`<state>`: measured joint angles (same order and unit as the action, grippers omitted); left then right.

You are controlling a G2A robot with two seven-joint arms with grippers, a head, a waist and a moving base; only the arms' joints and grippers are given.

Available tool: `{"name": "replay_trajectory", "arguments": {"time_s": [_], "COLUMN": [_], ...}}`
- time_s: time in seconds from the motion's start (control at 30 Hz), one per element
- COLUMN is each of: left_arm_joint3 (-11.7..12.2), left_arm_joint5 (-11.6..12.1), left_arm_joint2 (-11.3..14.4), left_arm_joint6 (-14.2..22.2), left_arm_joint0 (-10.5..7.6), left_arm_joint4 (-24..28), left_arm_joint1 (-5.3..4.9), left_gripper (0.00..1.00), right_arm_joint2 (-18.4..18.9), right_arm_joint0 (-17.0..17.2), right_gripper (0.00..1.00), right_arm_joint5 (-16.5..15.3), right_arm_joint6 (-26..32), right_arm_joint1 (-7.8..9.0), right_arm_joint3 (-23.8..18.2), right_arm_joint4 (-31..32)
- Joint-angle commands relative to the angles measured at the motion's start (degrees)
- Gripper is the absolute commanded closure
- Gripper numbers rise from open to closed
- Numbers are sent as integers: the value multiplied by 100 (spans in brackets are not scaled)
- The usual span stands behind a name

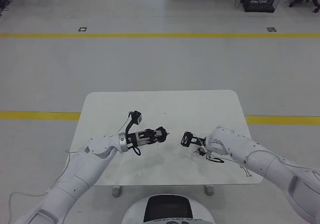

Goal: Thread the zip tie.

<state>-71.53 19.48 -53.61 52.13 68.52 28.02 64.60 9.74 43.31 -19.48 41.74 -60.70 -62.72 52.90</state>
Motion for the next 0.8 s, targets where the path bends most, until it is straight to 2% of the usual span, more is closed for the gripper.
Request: {"name": "replay_trajectory", "arguments": {"time_s": [0.0,0.43,0.77], "left_arm_joint3": [0,0,0], "left_arm_joint5": [0,0,0], "left_arm_joint2": [0,0,0], "left_arm_joint6": [0,0,0], "left_arm_joint0": [0,0,0], "left_arm_joint4": [0,0,0], "left_arm_joint1": [0,0,0], "left_gripper": [100,100,100], "right_arm_joint2": [0,0,0], "right_arm_joint0": [2,20,-8], "right_gripper": [73,80,89], "right_arm_joint5": [0,0,0], "right_arm_joint6": [2,13,-2], "right_arm_joint1": [-23,-167,-180], "right_arm_joint3": [33,255,342], "right_arm_joint4": [-9,-68,-94]}}
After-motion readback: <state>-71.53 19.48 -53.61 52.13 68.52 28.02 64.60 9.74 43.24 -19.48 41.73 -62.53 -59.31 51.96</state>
